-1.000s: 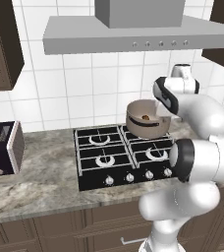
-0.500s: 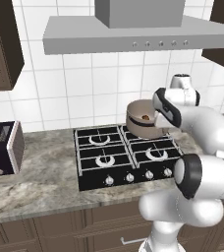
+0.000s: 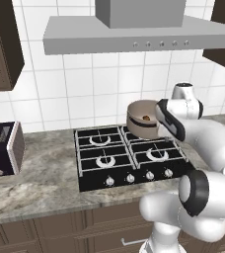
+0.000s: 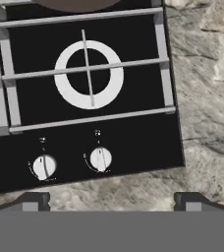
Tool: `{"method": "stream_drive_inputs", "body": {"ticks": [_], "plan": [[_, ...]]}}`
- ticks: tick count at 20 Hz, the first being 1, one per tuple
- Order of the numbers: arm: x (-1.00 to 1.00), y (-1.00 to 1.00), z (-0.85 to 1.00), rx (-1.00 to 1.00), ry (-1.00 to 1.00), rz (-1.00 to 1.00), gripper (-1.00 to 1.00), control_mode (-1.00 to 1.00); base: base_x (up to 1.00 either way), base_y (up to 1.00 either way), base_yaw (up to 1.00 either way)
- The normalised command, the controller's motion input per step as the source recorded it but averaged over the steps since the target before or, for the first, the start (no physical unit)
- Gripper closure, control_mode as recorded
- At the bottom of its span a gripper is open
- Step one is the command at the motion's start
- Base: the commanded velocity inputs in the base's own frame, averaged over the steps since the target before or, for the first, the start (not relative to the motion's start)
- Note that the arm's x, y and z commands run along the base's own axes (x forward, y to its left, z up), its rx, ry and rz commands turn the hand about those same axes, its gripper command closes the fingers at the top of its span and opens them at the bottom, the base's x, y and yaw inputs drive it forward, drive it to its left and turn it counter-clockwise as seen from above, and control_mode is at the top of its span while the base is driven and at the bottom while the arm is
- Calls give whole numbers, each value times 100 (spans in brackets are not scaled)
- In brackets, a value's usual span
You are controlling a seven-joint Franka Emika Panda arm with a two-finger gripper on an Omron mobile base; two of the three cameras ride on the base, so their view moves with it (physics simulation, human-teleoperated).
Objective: Retrieve the frozen meat and place it in the pot on a burner. Then turn the burner on.
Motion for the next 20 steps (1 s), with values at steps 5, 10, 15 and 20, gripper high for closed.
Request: {"method": "stream_drive_inputs", "body": {"ticks": [5, 10, 15, 20], "plan": [[-1, 1, -17, -5, 0, 0, -100, -100, 0, 0, 0], [0, 0, -24, -5, 0, 1, -100, -100, 0, 0, 0], [0, 0, -28, 0, 2, 0, -100, -100, 0, 0, 0], [0, 0, -39, 0, 1, 0, -100, -100, 0, 0, 0]]}}
